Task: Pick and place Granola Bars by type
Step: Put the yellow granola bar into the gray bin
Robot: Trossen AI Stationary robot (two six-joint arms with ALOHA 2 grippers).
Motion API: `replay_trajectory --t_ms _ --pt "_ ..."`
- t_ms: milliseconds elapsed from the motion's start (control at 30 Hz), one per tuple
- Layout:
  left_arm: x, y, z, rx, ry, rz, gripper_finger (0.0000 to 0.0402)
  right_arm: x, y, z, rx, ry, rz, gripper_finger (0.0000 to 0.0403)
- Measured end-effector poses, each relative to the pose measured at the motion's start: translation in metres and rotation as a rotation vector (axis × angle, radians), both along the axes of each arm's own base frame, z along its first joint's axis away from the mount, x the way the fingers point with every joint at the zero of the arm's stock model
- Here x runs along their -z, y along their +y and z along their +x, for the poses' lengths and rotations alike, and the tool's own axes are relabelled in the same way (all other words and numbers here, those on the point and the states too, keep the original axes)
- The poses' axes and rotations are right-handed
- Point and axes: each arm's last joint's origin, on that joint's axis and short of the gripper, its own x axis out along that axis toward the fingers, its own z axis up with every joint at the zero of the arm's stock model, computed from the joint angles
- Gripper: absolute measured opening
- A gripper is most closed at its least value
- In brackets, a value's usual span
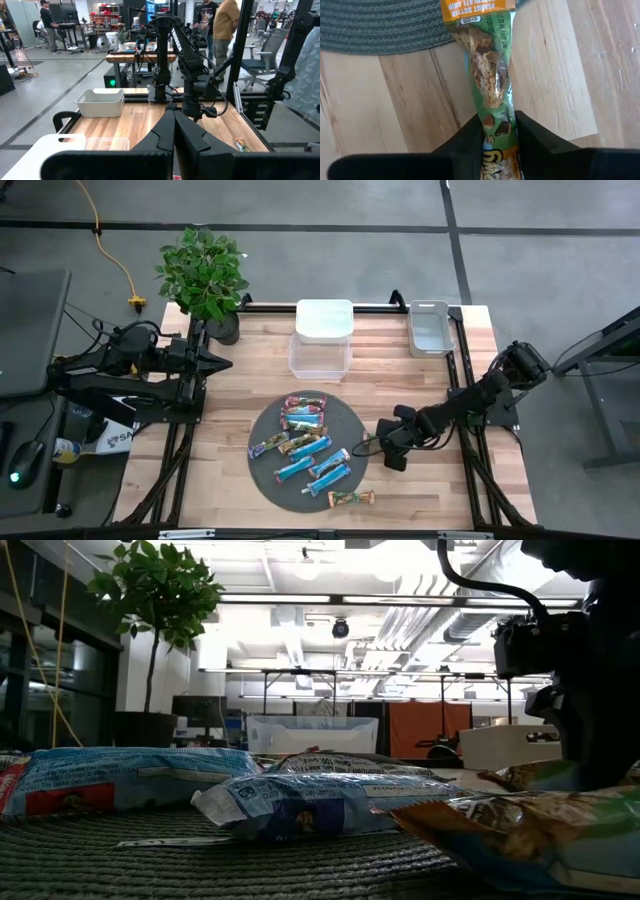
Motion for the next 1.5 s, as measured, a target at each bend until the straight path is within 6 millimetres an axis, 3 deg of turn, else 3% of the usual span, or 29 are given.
replay_trajectory --t_ms 200,433,833,1200,1367,1500 --pt "0.0 0.0 0.0 0.001 0.0 0.0 0.0001 -0.007 -0.001 0.002 0.054 -0.025 0.078 0.0068" --pt "0.0 0.0 0.0 0.0 0.0 0.0 0.0001 -0.028 -0.011 0.013 0.126 -0.176 0.164 0.0066" --pt "0.0 0.0 0.0 0.0 0.0 0.0 0.0001 -0.087 -0.052 0.024 0.327 -0.569 0.224 0.0066" --pt "0.0 0.0 0.0 0.0 0.0 0.0 0.0001 -0.152 -0.12 -0.011 0.606 -0.926 -0.061 0.0066" --pt "0.0 0.0 0.0 0.0 0.0 0.0 0.0001 -0.164 -0.152 -0.031 0.779 -0.958 -0.268 0.0066" --pt "0.0 0.0 0.0 0.0 0.0 0.0 0.0001 -0.161 -0.176 -0.045 0.921 -0.888 -0.392 0.0066"
